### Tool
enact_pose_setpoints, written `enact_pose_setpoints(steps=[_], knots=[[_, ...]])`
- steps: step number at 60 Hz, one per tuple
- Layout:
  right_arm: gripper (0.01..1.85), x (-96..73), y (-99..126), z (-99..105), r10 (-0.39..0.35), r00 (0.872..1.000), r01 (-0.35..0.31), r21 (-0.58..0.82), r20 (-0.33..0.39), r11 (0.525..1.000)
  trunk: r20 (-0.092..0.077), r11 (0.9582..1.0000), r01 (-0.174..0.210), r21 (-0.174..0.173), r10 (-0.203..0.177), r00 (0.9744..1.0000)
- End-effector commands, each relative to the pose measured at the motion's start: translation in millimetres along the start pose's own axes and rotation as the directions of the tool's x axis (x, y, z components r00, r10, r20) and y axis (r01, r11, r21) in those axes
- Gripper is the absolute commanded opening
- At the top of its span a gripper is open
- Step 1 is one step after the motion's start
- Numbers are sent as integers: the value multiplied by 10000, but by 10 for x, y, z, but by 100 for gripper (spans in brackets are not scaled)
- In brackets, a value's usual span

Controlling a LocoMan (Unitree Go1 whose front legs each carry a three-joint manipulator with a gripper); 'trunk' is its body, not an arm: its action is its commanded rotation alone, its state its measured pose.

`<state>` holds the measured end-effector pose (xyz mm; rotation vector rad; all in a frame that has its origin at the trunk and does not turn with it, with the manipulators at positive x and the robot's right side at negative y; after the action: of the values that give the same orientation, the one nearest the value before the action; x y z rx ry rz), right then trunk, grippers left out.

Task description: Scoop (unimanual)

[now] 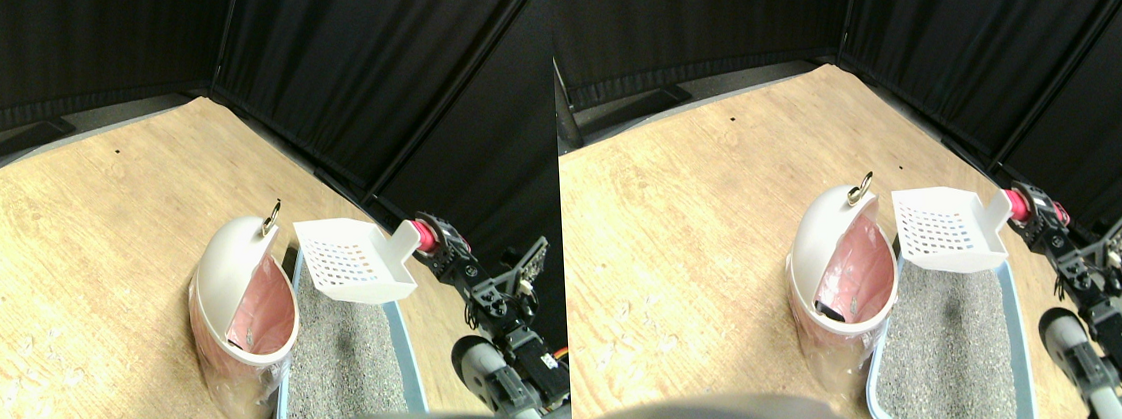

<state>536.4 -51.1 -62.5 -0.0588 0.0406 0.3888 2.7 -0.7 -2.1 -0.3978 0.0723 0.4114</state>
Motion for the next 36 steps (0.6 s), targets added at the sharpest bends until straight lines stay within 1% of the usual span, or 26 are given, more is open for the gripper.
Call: enact_pose_setpoints(steps=[1,5,9,12,14,16,20,21,22,24,25,26,28,32,34,36], knots=[[6,-58,-126,31,-237,9973,206,444,697,9988,416,9994,-318,113,313,9986],[6,-106,-228,-7,-384,9963,337,610,768,9976,340,9995,-87,292,77,9994],[6,-159,-336,-51,-582,9939,491,968,938,9941,257,9988,155,470,-167,9995],[6,-187,-385,-71,-734,9925,637,983,981,9931,185,9974,349,632,-362,9992],[6,-248,-468,-97,-993,9895,888,1003,1046,9910,150,9963,465,724,-477,9987],[6,-257,-482,-101,-1021,9892,916,1006,1055,9907,131,9955,545,775,-556,9984],[6,-319,-578,-125,-1292,9851,1178,1030,1131,9877,87,9926,770,941,-782,9969],[6,-328,-593,-129,-1346,9843,1229,1037,1144,9870,63,9914,860,982,-870,9962],[6,-347,-619,-136,-1543,9813,1423,1059,1152,9841,53,9908,897,1009,-907,9959],[6,-356,-632,-140,-1633,9798,1511,1079,1157,9826,16,9883,1062,1092,-1070,9943],[6,-394,-688,-157,-1840,9758,1706,1155,1182,9786,-1,9876,1103,1115,-1110,9938],[6,-411,-717,-167,-1838,9756,1701,1162,1202,9786,-25,9863,1177,1160,-1182,9930],[6,-419,-732,-173,-1860,9750,1719,1177,1216,9781,-48,9849,1244,1201,-1248,9922],[6,-480,-827,-217,-2199,9665,2027,1322,1322,9703,-110,9798,1474,1352,-1473,9890],[6,-499,-852,-229,-2301,9641,2117,1395,1327,9673,-132,9775,1554,1428,-1551,9878],[6,-529,-889,-247,-2445,9605,2242,1509,1329,9628,-144,9760,1606,1470,-1602,9870]])
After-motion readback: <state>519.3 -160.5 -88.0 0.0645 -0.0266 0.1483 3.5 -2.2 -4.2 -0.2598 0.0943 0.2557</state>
